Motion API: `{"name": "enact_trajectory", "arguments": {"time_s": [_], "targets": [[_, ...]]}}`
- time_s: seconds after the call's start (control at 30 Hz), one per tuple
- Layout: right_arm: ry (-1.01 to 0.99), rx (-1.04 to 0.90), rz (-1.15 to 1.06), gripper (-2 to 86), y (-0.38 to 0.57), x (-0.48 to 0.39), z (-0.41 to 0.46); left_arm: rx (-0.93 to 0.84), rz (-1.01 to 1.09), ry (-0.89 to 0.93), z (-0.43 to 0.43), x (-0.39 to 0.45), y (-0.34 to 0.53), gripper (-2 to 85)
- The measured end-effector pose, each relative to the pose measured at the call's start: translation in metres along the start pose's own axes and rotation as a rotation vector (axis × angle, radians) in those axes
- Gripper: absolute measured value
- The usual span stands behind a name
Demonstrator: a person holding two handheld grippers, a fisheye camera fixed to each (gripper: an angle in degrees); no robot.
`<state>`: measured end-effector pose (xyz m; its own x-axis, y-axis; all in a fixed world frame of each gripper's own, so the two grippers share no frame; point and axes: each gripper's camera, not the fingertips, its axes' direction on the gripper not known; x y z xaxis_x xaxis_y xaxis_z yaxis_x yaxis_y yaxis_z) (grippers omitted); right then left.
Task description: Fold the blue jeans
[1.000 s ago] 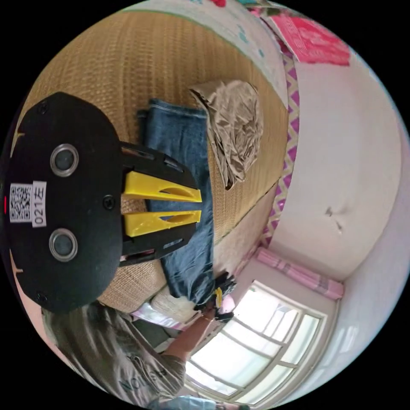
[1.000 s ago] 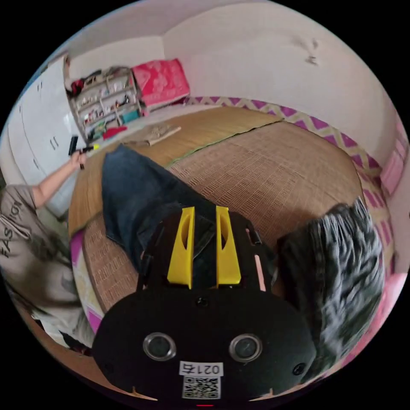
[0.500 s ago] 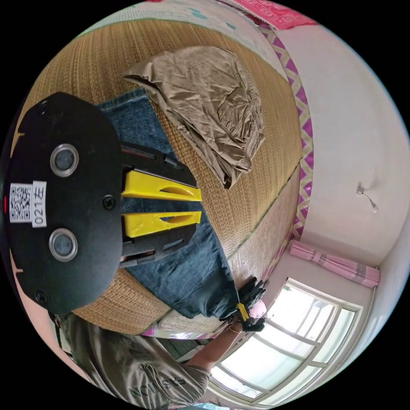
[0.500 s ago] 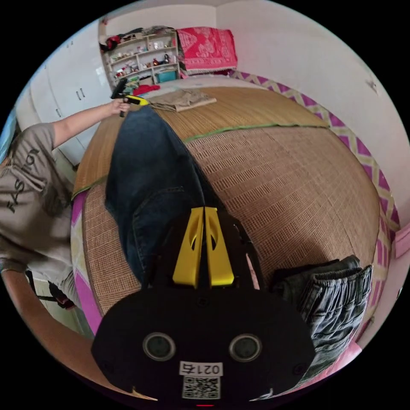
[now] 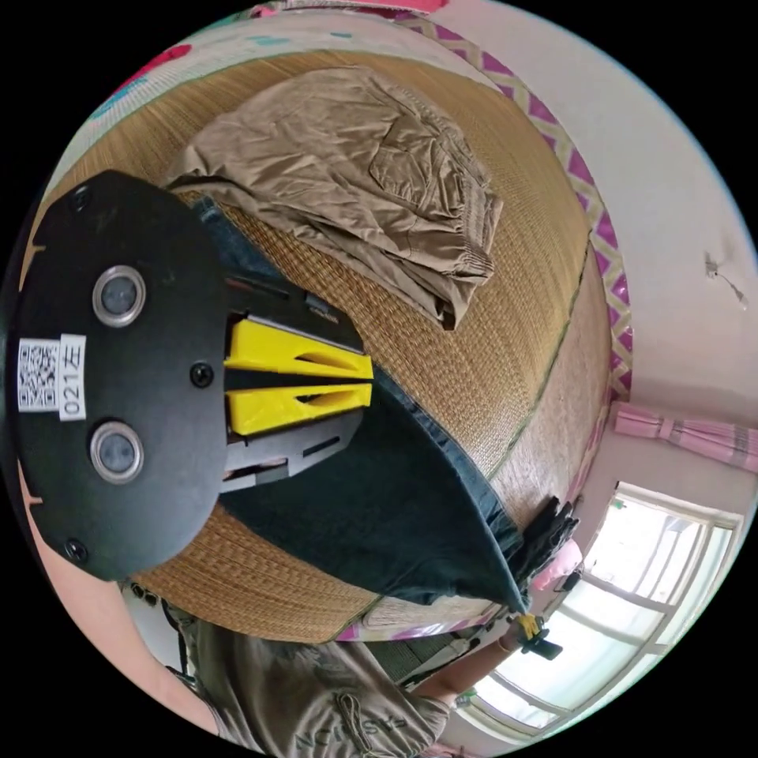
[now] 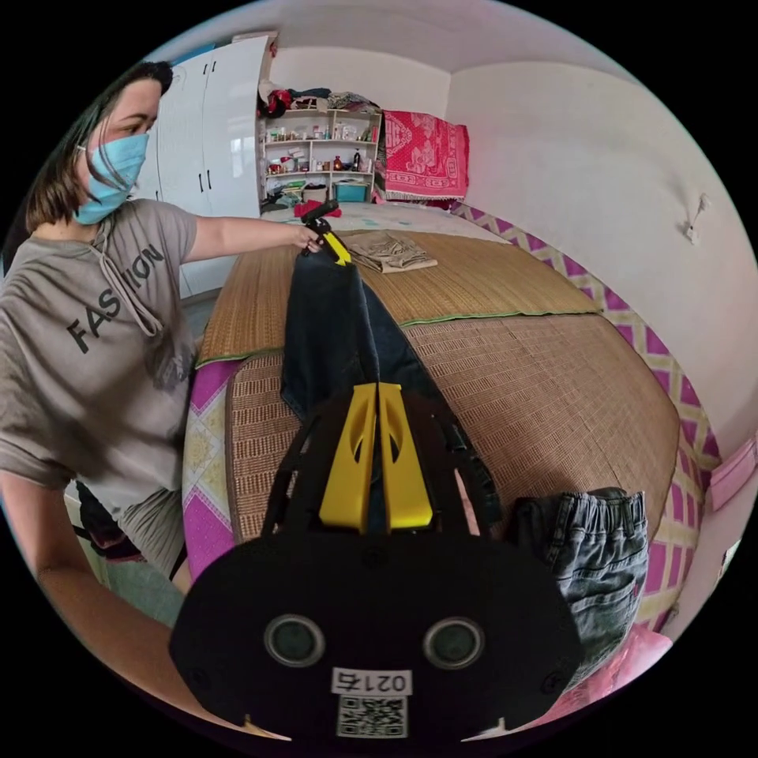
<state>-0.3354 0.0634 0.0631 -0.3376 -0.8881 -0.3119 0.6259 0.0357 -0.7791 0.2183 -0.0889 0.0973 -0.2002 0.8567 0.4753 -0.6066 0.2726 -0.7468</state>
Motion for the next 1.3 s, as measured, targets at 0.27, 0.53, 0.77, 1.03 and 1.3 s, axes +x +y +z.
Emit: {"name": "enact_trajectory", "arguments": {"time_s": [0.27, 0.53, 0.77, 1.03, 1.3], "targets": [[-0.017, 0.071, 0.026, -1.0, 0.037, -0.032, -0.036, 0.396, 0.079, 0.014, -0.134, 0.109, 0.128, -0.9], [-0.225, 0.025, 0.109, -1.0, 0.133, -0.129, 0.004, 0.287, -0.168, 0.160, -0.085, 0.194, 0.278, -0.9], [-0.243, -0.044, 0.351, -0.5, 0.181, -0.142, 0.061, 0.470, -0.468, 0.294, -0.051, 0.169, 0.342, -0.9], [-0.163, 0.124, 0.394, 4.2, 0.156, -0.116, -0.012, 0.492, -0.438, 0.027, -0.097, 0.144, 0.304, 0.5], [-0.005, -0.218, 0.494, 5.6, 0.122, -0.056, 0.072, 0.199, -0.742, 0.097, -0.047, 0.069, 0.281, -0.8]]}}
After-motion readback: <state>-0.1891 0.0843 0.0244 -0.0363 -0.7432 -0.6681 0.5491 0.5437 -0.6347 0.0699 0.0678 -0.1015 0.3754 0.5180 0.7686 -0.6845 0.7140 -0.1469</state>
